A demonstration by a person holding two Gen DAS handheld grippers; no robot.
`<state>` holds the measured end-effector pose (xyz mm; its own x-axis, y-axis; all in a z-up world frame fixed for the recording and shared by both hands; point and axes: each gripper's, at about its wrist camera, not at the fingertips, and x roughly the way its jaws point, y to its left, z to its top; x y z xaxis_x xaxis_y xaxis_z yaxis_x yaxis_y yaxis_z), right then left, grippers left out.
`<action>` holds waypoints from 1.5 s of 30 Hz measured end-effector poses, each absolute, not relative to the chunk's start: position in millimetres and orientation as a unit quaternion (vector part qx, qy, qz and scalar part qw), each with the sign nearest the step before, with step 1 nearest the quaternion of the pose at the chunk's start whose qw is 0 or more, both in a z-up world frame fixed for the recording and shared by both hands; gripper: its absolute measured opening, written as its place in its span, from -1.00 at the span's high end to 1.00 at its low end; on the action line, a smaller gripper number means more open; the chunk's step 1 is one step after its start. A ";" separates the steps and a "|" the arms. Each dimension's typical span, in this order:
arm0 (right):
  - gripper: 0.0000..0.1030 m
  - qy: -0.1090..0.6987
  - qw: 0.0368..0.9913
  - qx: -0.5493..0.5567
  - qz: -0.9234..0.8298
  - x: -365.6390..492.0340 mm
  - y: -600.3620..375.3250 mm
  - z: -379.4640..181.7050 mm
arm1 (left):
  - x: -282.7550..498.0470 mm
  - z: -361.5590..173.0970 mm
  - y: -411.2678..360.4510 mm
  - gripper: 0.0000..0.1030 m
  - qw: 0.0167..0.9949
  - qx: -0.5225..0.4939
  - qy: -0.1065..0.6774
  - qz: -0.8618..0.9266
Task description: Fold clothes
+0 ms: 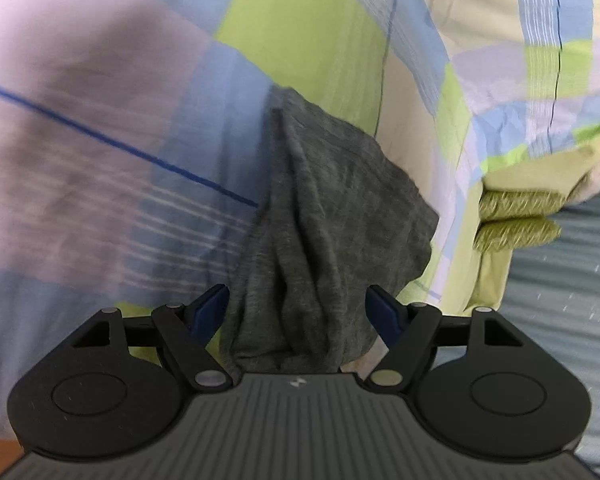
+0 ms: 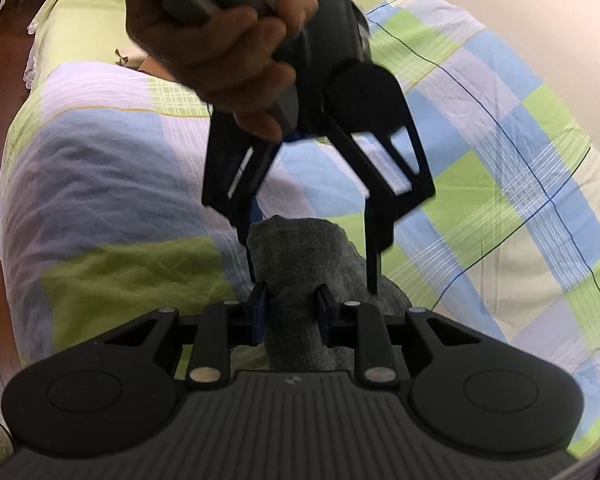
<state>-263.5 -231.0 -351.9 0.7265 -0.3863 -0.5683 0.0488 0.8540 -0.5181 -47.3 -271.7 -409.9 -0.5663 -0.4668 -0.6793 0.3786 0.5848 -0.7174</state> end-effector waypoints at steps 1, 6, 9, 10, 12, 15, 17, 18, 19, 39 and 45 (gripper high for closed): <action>0.59 0.348 0.898 -0.242 -0.121 -264.1 -231.2 -351.9 | -47.3 -411.7 -272.2 0.16 0.463 -0.027 0.759 -0.456; 0.20 0.348 0.904 -0.217 -0.120 -283.6 -237.0 -347.4 | -48.1 -420.6 -267.0 0.38 0.472 -0.011 0.753 -0.459; 0.20 0.369 0.911 -0.081 -0.167 -319.2 -278.4 -335.9 | -45.4 -427.4 -263.6 0.37 0.470 -0.030 0.762 -0.443; 0.20 0.372 0.908 -0.031 -0.189 -331.7 -298.4 -333.6 | -46.3 -428.2 -264.1 0.36 0.471 -0.032 0.764 -0.441; 0.19 0.371 0.897 0.059 -0.231 -355.1 -335.3 -332.5 | -47.2 -428.7 -265.7 0.32 0.473 -0.029 0.764 -0.438; 0.16 0.356 0.863 0.230 -0.275 -395.8 -398.6 -345.7 | -47.3 -428.8 -265.3 0.27 0.476 -0.028 0.766 -0.431; 0.11 0.336 0.841 0.314 -0.286 -412.3 -427.7 -358.3 | -48.5 -428.7 -266.0 0.26 0.477 -0.025 0.766 -0.430; 0.04 0.322 0.824 0.369 -0.283 -420.1 -445.5 -368.5 | -49.2 -428.7 -266.6 0.26 0.478 -0.024 0.766 -0.430; 0.03 0.310 0.815 0.405 -0.275 -423.9 -455.5 -375.3 | -49.4 -428.9 -266.6 0.25 0.478 -0.023 0.766 -0.429; 0.73 0.273 0.812 0.502 -0.123 -366.1 -485.0 -406.5 | -60.6 -399.8 -291.9 0.52 0.483 0.073 0.707 -0.512; 0.76 0.237 0.804 0.517 -0.175 -381.0 -469.6 -384.7 | -71.0 -363.7 -311.4 0.63 0.462 0.096 0.678 -0.563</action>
